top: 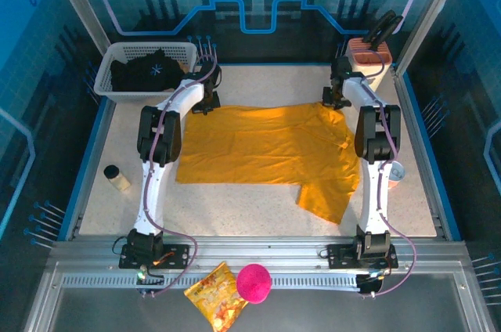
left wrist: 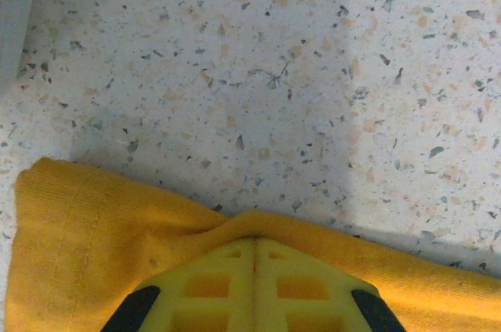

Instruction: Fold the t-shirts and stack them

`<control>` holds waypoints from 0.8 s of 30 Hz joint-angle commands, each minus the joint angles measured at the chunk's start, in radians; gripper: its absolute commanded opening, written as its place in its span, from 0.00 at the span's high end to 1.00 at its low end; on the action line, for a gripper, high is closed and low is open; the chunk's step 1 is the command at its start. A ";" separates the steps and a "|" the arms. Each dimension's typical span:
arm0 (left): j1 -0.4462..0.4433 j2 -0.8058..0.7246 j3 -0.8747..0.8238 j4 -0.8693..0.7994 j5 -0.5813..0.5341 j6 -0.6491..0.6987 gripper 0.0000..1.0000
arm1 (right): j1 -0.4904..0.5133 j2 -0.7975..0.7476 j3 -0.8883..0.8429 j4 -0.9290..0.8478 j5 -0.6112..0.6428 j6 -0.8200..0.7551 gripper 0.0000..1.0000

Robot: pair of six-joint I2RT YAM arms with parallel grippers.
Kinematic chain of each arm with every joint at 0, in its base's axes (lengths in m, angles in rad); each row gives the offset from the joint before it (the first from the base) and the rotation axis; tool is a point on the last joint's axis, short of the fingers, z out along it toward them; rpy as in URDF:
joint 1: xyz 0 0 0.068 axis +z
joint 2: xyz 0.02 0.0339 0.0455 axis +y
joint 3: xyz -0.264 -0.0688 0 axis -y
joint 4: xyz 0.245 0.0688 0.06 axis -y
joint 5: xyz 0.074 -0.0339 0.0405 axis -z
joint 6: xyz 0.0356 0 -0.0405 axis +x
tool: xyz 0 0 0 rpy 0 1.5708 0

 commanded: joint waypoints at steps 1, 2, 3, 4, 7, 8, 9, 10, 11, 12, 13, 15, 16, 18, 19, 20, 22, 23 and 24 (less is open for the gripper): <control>0.014 0.030 0.007 -0.091 -0.011 -0.054 1.00 | -0.020 0.012 0.026 -0.027 0.008 0.005 1.00; 0.014 0.030 0.003 -0.097 -0.009 -0.067 1.00 | -0.018 0.001 0.017 -0.024 0.014 0.007 1.00; 0.014 0.029 0.002 -0.106 -0.008 -0.084 1.00 | -0.018 -0.017 -0.001 -0.013 0.021 0.010 1.00; 0.016 0.030 -0.001 -0.118 -0.013 -0.107 1.00 | -0.018 -0.040 -0.024 -0.001 0.031 0.013 1.00; 0.019 0.024 -0.017 -0.141 -0.019 -0.164 1.00 | -0.013 -0.138 -0.100 0.034 0.081 0.031 1.00; 0.021 0.021 -0.022 -0.143 -0.023 -0.175 1.00 | -0.011 -0.173 -0.138 0.050 0.103 0.039 1.00; 0.024 0.019 -0.025 -0.146 -0.024 -0.186 1.00 | -0.009 -0.215 -0.181 0.071 0.130 0.053 1.00; 0.027 0.019 -0.028 -0.148 -0.024 -0.198 1.00 | -0.007 -0.258 -0.224 0.089 0.163 0.075 1.00; 0.030 0.017 -0.028 -0.149 -0.023 -0.201 1.00 | -0.005 -0.288 -0.265 0.102 0.194 0.093 1.00; 0.031 0.016 -0.029 -0.151 -0.025 -0.208 1.00 | -0.005 -0.331 -0.306 0.117 0.230 0.116 1.00; 0.035 0.016 -0.028 -0.154 -0.025 -0.210 1.00 | -0.007 -0.369 -0.347 0.127 0.268 0.138 1.00; 0.041 0.016 -0.028 -0.153 -0.023 -0.213 1.00 | -0.013 -0.426 -0.414 0.151 0.320 0.188 1.00; 0.043 0.017 -0.028 -0.153 -0.021 -0.214 1.00 | -0.019 -0.448 -0.443 0.169 0.328 0.212 1.00; 0.048 0.018 -0.026 -0.152 -0.020 -0.210 1.00 | -0.034 -0.472 -0.479 0.195 0.317 0.255 1.00; 0.050 0.018 -0.024 -0.152 -0.019 -0.208 1.00 | -0.037 -0.473 -0.482 0.197 0.315 0.272 1.00; 0.052 0.019 -0.025 -0.152 -0.018 -0.207 1.00 | -0.038 -0.470 -0.481 0.195 0.316 0.283 1.00; 0.057 0.020 -0.022 -0.151 -0.020 -0.203 1.00 | -0.039 -0.455 -0.465 0.187 0.320 0.305 1.00; 0.058 0.022 -0.020 -0.152 -0.021 -0.203 1.00 | -0.040 -0.445 -0.456 0.181 0.320 0.316 1.00; 0.059 0.023 -0.016 -0.152 -0.021 -0.203 1.00 | -0.041 -0.435 -0.442 0.170 0.320 0.330 1.00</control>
